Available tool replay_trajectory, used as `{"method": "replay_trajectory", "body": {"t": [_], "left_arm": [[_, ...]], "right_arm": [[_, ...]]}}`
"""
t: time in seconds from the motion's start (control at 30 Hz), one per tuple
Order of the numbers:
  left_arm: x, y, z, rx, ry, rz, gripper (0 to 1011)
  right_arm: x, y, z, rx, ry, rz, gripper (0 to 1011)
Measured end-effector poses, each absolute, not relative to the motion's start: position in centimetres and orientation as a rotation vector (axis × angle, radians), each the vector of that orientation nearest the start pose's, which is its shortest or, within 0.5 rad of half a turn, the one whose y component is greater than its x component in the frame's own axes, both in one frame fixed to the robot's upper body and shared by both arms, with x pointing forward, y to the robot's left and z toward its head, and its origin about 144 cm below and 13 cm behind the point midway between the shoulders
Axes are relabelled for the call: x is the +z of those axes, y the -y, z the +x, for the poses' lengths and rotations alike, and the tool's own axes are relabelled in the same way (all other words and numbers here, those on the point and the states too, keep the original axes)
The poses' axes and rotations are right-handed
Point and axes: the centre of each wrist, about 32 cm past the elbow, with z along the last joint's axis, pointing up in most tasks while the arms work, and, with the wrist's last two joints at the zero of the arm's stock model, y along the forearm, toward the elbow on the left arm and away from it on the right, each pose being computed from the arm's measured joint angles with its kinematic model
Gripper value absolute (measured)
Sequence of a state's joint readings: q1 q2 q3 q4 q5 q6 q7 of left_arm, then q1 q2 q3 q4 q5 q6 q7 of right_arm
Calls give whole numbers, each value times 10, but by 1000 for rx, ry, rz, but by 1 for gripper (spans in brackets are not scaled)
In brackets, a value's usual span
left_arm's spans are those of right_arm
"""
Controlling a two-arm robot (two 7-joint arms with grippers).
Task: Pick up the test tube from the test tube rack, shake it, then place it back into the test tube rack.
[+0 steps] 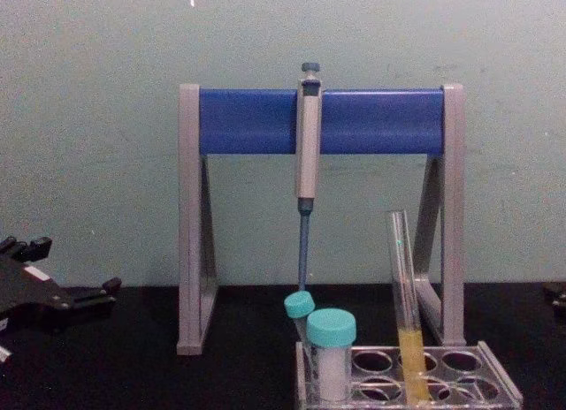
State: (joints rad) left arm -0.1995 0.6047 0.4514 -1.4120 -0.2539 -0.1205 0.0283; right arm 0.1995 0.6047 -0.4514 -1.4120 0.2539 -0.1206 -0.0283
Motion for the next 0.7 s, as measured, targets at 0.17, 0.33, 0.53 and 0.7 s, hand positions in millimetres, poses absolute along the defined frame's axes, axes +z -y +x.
{"method": "replay_trajectory", "body": {"t": [0.17, 0.33, 0.53, 0.7], "left_arm": [[1140, -310, 489, 1248, 285, 305, 1001], [1140, -310, 489, 1248, 285, 304, 1001], [1140, -310, 489, 1248, 285, 304, 1001], [1140, -310, 489, 1248, 285, 304, 1001]], "right_arm": [[1140, 310, 489, -1248, 285, -304, 1000], [1140, 310, 489, -1248, 285, -304, 1000], [1140, 310, 489, -1248, 285, -304, 1000], [1140, 310, 489, -1248, 285, -304, 1000]]}}
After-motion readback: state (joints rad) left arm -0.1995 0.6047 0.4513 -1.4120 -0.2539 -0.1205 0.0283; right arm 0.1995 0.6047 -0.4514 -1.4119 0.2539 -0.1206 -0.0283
